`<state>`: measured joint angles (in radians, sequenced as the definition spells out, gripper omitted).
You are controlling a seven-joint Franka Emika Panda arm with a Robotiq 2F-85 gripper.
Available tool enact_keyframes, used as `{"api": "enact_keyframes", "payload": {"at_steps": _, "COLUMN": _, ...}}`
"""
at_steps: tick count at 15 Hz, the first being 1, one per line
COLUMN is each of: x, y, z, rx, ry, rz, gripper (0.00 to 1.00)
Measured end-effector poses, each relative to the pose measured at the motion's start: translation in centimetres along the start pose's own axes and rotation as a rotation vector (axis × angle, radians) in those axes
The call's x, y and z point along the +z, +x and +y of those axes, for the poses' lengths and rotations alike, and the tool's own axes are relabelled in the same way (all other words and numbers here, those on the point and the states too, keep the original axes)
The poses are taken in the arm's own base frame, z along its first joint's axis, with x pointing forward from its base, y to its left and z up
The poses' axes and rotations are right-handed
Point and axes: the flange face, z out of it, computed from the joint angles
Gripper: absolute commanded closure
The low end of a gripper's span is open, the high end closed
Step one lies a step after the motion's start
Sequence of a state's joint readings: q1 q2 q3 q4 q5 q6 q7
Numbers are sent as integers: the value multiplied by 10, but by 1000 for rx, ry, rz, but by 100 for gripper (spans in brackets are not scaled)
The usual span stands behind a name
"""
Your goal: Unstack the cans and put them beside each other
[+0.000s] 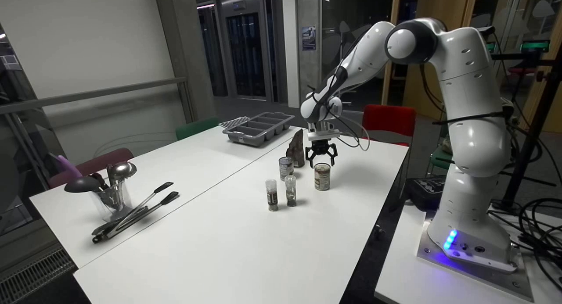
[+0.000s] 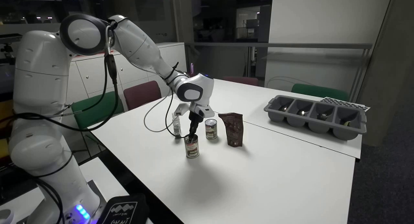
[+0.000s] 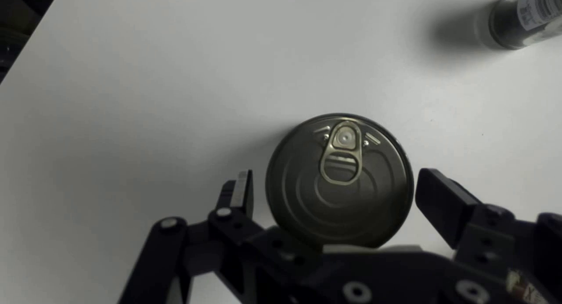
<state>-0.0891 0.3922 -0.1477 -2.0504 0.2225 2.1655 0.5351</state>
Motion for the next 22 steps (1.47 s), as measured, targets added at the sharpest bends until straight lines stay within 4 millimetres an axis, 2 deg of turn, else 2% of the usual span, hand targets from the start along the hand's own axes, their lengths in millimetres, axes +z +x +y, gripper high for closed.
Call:
{"api": "enact_keyframes", "payload": {"at_steps": 4, "x": 4, "y": 6, "z": -1, "rx": 5, "ry": -5, "rz": 0, "gripper": 0}}
{"api": "enact_keyframes", "payload": {"at_steps": 5, "x": 4, "y": 6, "z": -1, "rx": 5, "ry": -5, "rz": 0, "gripper": 25}}
{"api": "enact_keyframes", "payload": {"at_steps": 6, "x": 3, "y": 7, "z": -2, "rx": 5, "ry": -4, "rz": 1, "gripper": 26}}
{"api": "enact_keyframes", "payload": {"at_steps": 8, "x": 2, "y": 7, "z": -2, "rx": 4, "ry": -3, "rz": 3, "gripper": 40}}
{"api": "enact_keyframes", "payload": {"at_steps": 9, "x": 2, "y": 7, "z": -2, "rx": 4, "ry": -2, "rz": 4, "gripper": 44}}
{"api": "enact_keyframes", "payload": {"at_steps": 17, "x": -1, "y": 10, "z": -2, "rx": 9, "ry": 1, "rz": 9, "gripper": 44}}
{"api": "enact_keyframes", "payload": {"at_steps": 22, "x": -20, "y": 21, "z": -7, "rx": 17, "ry": 26, "rz": 43, "gripper": 44}}
